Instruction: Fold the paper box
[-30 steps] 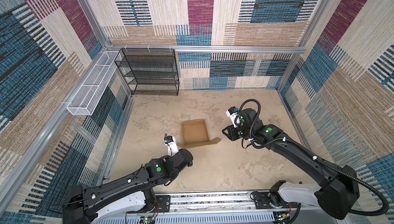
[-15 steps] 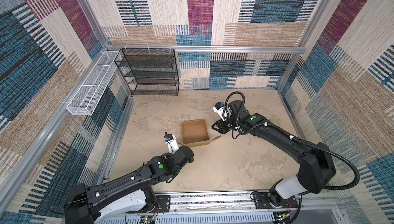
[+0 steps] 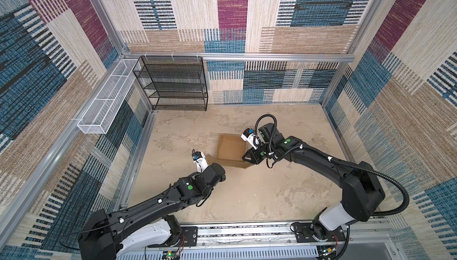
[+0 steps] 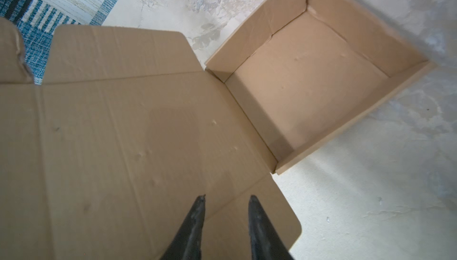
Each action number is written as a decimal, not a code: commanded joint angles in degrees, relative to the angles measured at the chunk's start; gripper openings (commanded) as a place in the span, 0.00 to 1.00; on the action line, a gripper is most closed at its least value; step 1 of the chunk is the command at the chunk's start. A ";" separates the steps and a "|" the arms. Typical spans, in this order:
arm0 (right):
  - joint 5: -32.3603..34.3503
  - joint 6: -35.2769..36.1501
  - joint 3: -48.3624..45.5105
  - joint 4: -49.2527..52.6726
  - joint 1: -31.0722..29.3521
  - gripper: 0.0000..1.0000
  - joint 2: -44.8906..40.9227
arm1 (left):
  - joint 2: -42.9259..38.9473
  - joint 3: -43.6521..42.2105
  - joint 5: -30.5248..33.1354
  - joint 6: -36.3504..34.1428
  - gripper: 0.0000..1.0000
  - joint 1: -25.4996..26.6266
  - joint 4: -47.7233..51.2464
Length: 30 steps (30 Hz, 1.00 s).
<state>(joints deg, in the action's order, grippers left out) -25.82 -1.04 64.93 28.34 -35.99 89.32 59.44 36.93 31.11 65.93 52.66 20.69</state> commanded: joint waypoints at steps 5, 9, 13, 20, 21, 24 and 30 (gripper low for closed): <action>-1.47 -0.90 -0.60 -1.86 -2.02 0.32 -0.23 | 2.79 2.28 -2.21 -3.08 0.31 -1.99 -4.27; -1.72 -1.49 -0.06 -2.18 -3.24 0.32 0.23 | 4.73 3.62 -3.21 -3.79 0.31 -2.73 -5.80; -2.30 -2.19 0.31 -2.75 -4.56 0.32 0.27 | 5.86 4.88 -3.78 -4.79 0.31 -3.40 -6.66; -2.51 -3.08 0.60 -3.21 -6.09 0.32 0.57 | 6.26 6.22 -5.25 -6.80 0.31 -5.45 -7.66; -2.56 -3.24 0.57 -3.43 -6.27 0.32 0.54 | 6.37 6.47 -5.56 -7.15 0.31 -5.79 -7.76; -2.66 -4.18 0.60 -4.03 -6.95 0.32 0.81 | 7.41 7.60 -6.75 -8.21 0.31 -6.55 -8.05; -2.01 -5.73 0.29 -5.37 -8.75 0.31 1.16 | 9.35 8.98 -10.12 -9.63 0.31 -8.46 -9.77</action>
<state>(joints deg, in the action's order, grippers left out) -27.35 -5.39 65.14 25.32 -44.23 90.17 68.23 45.12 23.62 58.35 44.91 12.91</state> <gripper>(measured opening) 0.313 0.315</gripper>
